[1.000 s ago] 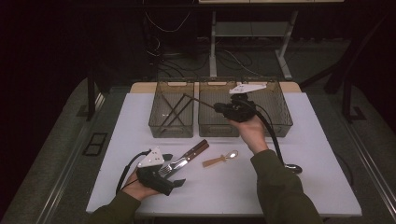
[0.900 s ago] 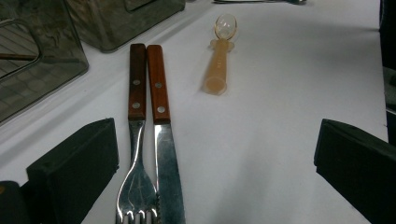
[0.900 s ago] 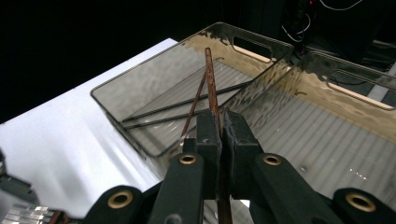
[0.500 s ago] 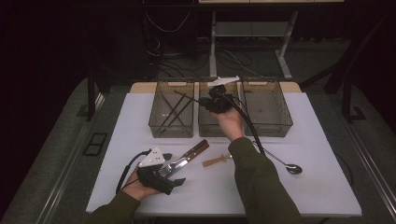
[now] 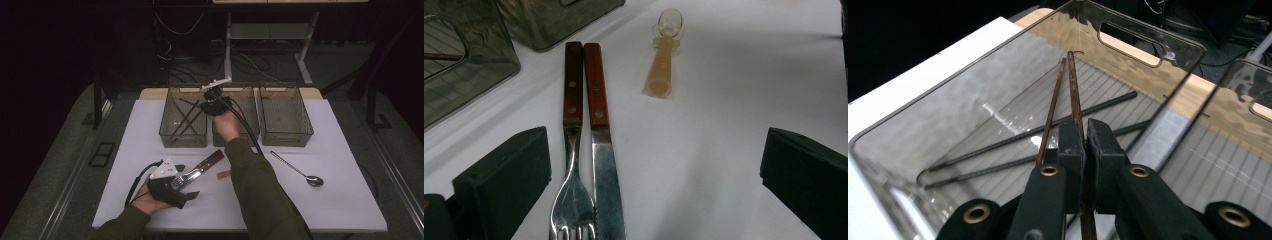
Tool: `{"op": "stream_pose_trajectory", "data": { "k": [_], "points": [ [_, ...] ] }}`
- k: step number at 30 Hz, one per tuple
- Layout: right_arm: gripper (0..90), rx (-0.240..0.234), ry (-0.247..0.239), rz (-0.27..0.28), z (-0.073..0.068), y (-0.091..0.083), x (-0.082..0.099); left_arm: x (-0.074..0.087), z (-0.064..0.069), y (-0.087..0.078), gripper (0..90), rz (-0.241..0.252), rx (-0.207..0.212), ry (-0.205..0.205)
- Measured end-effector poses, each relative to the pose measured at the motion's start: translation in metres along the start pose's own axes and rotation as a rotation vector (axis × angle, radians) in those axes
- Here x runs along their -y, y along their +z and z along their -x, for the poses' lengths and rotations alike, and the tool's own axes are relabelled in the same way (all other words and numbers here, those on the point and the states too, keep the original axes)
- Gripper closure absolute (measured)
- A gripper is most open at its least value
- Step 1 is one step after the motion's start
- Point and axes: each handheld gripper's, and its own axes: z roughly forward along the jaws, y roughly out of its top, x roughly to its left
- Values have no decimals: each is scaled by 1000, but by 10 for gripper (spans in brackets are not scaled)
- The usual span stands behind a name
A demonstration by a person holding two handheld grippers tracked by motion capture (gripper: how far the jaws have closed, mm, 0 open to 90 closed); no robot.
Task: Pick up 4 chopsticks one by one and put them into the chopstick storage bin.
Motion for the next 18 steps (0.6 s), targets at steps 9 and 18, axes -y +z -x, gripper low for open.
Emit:
{"op": "stream_pose_trajectory", "data": {
  "k": [9, 18],
  "points": [
    [856, 37, -34, -44, -15, 30, -22, -1, 0, -1, 0, 17, 2, -4],
    [587, 26, -47, -48, -22, 37, -24, -1, 0, -2, 0, 26, 9, -1]
  ]
}}
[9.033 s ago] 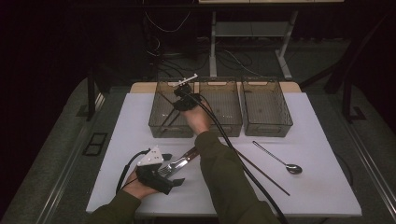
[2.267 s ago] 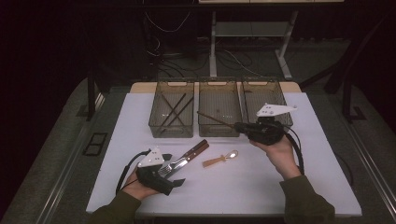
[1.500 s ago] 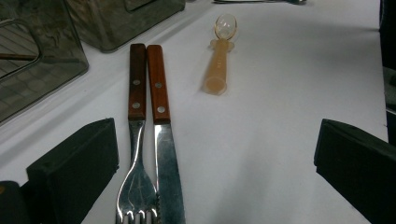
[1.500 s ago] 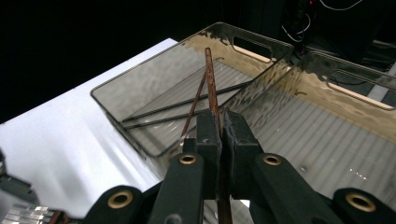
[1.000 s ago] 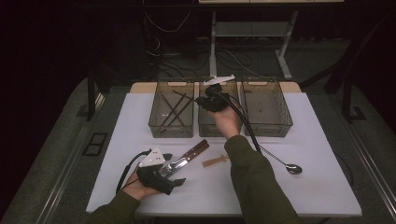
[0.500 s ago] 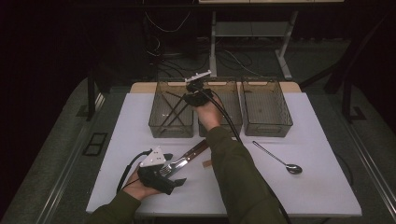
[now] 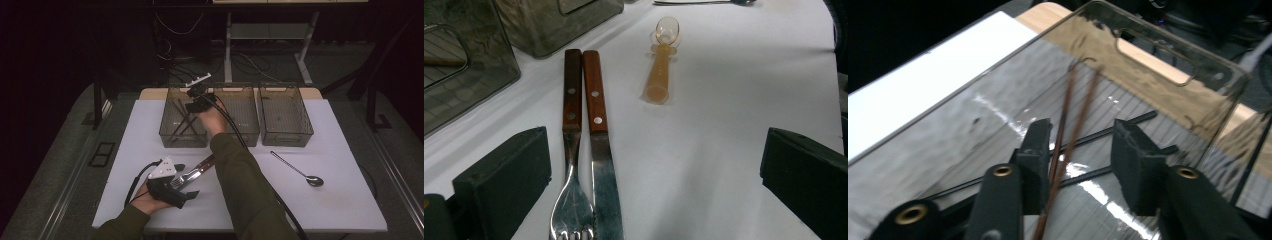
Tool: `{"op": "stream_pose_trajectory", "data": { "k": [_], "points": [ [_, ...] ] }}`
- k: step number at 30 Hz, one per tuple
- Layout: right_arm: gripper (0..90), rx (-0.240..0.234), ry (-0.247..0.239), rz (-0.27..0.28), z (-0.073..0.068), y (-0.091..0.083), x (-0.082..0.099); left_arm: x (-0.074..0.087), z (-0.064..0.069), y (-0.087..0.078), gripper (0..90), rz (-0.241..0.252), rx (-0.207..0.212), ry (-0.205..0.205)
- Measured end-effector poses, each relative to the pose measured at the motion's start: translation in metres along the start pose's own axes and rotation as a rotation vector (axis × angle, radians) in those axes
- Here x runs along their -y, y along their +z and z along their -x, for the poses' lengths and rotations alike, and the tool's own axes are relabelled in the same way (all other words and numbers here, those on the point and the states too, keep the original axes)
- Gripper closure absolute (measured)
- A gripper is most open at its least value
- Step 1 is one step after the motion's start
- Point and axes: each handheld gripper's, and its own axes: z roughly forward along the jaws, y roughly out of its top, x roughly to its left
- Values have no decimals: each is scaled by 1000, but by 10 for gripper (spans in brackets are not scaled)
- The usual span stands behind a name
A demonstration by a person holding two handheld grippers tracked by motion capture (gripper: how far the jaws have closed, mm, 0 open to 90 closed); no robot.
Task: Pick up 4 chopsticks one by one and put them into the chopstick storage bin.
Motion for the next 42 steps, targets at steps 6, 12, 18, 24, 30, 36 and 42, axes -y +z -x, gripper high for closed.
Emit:
{"op": "stream_pose_trajectory", "data": {
  "k": [6, 12, 18, 24, 30, 36, 42],
  "points": [
    [476, -34, 10, 10, 2, -15, 4, 0, -1, 0, 0, -8, -3, 12],
    [415, -88, 18, 39, 7, -37, 18, 0, -1, -1, 0, -1, -11, -5],
    [277, -115, 14, 86, 11, -65, 34, 0, -1, -1, 0, 3, -15, -13],
    [204, -135, -6, 97, 14, -88, 51, 1, 0, -2, 0, -4, -9, -14],
    [186, -164, 15, 138, 20, -108, 75, 1, 1, -2, 0, -5, -17, -16],
    [156, -156, -10, 143, 24, -124, 101, 0, 0, -3, 0, -4, -32, -23],
    [115, -147, -12, 175, 31, -143, 126, 1, 0, -3, 0, -13, -31, -10]
  ]
}}
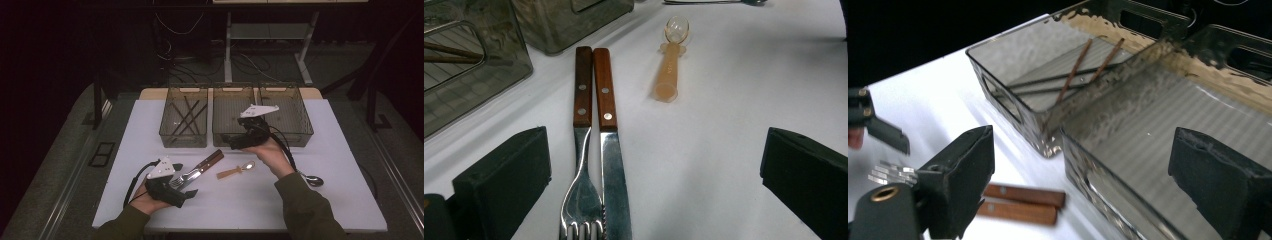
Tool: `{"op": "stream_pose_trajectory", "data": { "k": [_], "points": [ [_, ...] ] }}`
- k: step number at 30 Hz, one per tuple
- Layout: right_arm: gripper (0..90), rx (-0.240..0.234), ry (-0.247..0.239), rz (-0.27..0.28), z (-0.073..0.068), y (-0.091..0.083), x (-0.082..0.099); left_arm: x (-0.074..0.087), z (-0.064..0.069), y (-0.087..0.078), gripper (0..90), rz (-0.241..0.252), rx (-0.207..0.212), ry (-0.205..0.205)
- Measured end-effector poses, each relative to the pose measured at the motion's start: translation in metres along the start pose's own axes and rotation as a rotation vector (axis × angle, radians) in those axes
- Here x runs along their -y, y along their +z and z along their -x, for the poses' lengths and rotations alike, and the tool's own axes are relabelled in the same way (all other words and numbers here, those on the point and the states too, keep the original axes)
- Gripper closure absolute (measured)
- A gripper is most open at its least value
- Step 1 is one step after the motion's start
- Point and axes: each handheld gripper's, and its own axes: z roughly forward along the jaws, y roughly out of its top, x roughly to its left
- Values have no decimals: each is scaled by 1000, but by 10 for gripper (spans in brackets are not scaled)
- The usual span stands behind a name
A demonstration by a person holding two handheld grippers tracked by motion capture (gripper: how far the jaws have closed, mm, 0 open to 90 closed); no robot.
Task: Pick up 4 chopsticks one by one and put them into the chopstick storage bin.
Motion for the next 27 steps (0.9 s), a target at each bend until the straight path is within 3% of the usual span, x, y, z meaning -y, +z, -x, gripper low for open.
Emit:
{"op": "stream_pose_trajectory", "data": {
  "k": [14, 27],
  "points": [
    [116, 9, 26, 39, 13, -54, 68, 0, 0, 2, 0, -6, -6, 2],
    [116, 49, 36, 32, 23, -96, 111, 0, 1, 1, 0, -10, -11, 5]
  ]
}}
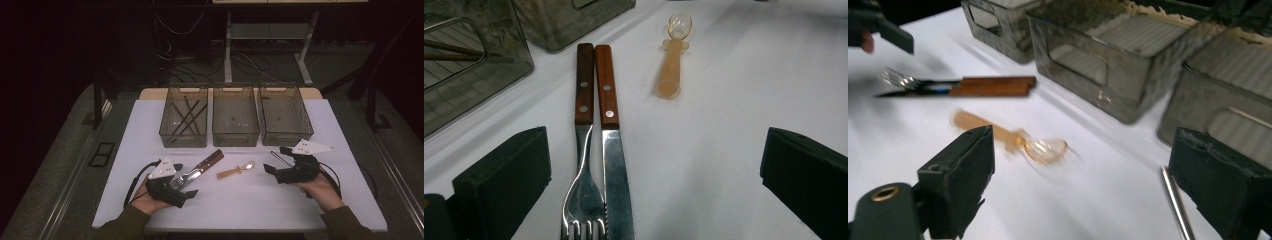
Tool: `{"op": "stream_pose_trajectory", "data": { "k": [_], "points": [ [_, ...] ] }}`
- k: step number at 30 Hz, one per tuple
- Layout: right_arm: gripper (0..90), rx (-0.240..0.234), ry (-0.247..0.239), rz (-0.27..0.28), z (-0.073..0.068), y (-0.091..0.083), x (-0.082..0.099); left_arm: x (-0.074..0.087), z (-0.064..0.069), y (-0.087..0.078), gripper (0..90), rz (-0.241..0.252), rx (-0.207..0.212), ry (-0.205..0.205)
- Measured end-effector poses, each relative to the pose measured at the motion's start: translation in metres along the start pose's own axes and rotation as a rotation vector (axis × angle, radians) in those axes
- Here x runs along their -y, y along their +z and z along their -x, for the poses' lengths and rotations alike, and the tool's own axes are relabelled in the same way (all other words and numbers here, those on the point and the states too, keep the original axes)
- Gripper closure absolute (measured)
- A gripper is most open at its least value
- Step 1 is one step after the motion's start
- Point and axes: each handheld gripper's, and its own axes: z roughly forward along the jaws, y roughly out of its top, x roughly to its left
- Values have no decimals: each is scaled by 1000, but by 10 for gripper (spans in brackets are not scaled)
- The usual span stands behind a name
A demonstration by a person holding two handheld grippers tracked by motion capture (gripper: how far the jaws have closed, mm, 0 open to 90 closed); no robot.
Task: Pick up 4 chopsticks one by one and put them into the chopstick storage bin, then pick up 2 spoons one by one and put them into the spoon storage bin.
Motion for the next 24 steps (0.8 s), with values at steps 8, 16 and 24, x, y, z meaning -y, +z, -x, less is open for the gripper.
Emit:
{"op": "stream_pose_trajectory", "data": {
  "k": [8, 16, 24],
  "points": [
    [116, 29, -4, -39, 11, -17, 17, 0, 0, -1, 0, 0, 0, 3],
    [115, 73, 30, -29, 27, -36, 30, 0, -1, -1, 0, 0, -6, 3],
    [116, 131, 68, -17, 48, -53, 39, 1, -2, -1, 0, 3, 4, 14]
  ]
}}
